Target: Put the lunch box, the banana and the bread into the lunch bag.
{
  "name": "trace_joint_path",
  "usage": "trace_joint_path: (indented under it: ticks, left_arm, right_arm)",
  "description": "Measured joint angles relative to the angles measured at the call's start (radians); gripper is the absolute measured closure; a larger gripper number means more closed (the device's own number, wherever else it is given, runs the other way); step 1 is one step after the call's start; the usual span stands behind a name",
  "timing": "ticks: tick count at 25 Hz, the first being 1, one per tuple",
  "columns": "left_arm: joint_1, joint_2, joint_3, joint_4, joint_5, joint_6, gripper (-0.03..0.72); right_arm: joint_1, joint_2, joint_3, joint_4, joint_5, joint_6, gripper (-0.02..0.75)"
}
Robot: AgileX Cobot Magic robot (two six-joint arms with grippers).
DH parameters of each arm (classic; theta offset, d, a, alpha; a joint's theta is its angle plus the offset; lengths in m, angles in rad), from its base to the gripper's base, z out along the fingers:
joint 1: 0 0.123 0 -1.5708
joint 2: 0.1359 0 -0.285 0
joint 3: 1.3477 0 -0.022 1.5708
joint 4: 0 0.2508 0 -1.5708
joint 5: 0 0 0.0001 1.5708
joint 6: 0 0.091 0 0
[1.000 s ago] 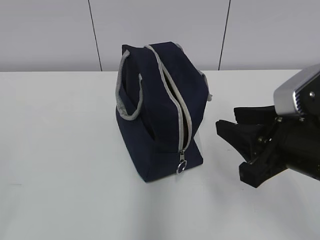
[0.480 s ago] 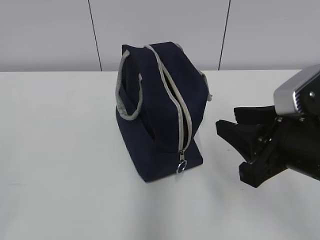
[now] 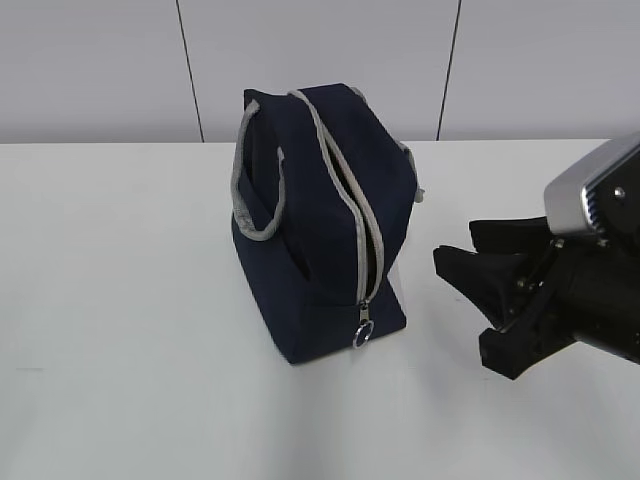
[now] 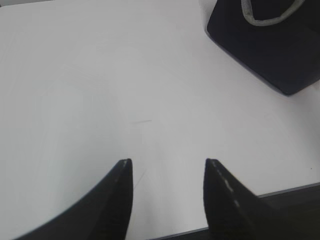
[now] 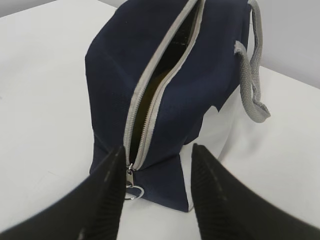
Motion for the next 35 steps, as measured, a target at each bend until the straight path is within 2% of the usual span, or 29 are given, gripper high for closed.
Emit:
trace_joint_path:
  ticks: [35]
  left_arm:
    - [0.000, 0.000, 0.000, 0.000, 0.000, 0.000, 0.335]
  right_arm:
    - [0.000, 0.000, 0.046, 0.000, -0.041, 0.000, 0.402]
